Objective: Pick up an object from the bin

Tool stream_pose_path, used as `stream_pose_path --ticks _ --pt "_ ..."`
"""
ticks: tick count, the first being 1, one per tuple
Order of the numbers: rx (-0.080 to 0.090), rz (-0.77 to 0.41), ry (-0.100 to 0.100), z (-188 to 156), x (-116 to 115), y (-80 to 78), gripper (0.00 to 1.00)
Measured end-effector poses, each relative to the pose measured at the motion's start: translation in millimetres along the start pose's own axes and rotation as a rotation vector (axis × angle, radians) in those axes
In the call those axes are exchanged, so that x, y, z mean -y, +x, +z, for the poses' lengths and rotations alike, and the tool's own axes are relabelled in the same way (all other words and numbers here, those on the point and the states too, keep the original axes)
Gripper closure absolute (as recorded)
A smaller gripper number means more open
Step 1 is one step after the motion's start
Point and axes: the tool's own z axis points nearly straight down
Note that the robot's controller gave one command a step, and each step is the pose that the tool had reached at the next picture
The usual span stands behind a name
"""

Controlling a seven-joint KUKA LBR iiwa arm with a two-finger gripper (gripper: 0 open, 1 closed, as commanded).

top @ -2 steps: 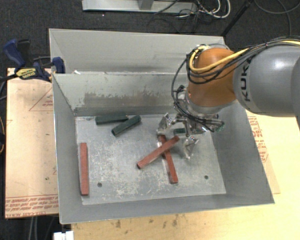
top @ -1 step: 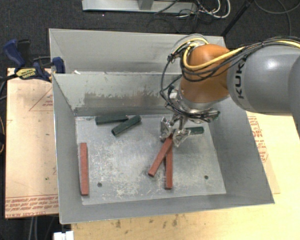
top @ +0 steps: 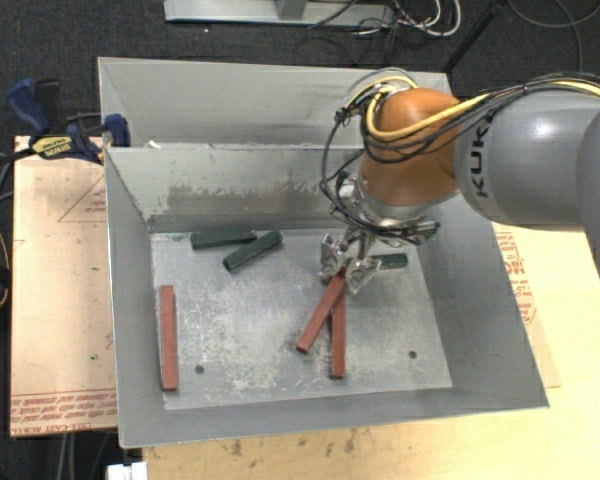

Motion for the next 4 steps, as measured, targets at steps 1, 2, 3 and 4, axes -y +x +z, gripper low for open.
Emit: stream_pose_path --ticks 1,2,3,4 --pt "-0.003 0.000 -0.004 -4 -2 0.8 1.00" --pt "-0.009 0.000 -0.011 -20 -3 1.6 1.00" --pt "-0.011 0.001 -0.014 -39 -3 1.5 1.00" --pt "-0.009 0.002 -0.010 -59 -2 0.7 1.00"
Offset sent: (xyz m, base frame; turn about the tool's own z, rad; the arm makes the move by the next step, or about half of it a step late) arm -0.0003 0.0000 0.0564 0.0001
